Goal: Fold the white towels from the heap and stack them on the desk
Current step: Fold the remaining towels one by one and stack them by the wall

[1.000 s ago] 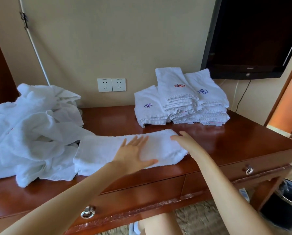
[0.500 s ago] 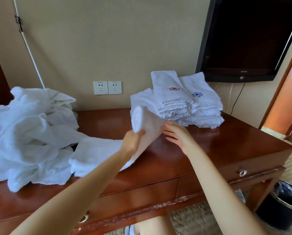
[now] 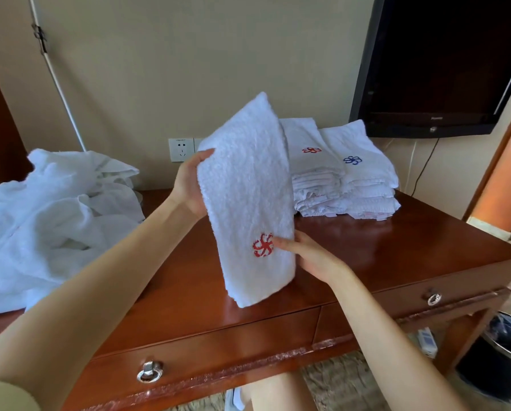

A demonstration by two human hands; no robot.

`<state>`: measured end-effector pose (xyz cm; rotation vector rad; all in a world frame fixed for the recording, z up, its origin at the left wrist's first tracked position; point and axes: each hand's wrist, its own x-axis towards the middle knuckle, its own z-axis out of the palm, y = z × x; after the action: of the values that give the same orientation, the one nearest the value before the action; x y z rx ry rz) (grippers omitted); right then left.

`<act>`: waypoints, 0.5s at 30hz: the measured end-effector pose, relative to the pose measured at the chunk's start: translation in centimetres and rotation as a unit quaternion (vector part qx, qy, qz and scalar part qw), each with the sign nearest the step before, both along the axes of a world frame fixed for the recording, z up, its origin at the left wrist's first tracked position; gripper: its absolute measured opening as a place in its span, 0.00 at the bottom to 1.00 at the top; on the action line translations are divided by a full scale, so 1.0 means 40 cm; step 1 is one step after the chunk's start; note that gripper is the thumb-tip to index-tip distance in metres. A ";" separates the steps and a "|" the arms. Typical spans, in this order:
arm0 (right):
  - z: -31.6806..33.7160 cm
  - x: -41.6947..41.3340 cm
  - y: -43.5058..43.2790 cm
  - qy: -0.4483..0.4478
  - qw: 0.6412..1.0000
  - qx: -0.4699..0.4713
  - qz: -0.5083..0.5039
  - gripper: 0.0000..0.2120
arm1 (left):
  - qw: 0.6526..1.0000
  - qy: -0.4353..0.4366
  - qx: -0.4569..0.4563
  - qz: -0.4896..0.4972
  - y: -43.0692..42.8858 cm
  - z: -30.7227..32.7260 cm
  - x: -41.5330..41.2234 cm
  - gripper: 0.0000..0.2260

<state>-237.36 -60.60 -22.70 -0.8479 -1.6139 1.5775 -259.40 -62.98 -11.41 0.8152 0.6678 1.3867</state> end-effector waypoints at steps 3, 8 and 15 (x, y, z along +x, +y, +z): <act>-0.003 0.015 -0.001 0.003 1.000 -0.023 -0.002 0.35 | 0.999 -0.024 -0.012 0.025 0.025 -0.024 -0.012 0.15; -0.029 0.027 -0.010 -0.070 0.994 -0.088 -0.002 0.22 | 0.991 0.005 -0.087 0.100 0.060 -0.134 -0.045 0.13; -0.041 0.014 0.000 -0.140 0.985 -0.092 0.035 0.21 | 0.969 0.065 -0.204 0.122 0.060 -0.306 -0.074 0.12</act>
<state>-236.79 -60.59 -24.34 -1.1667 -1.7236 1.7392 -262.35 -60.57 -23.65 0.5065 1.1429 1.3548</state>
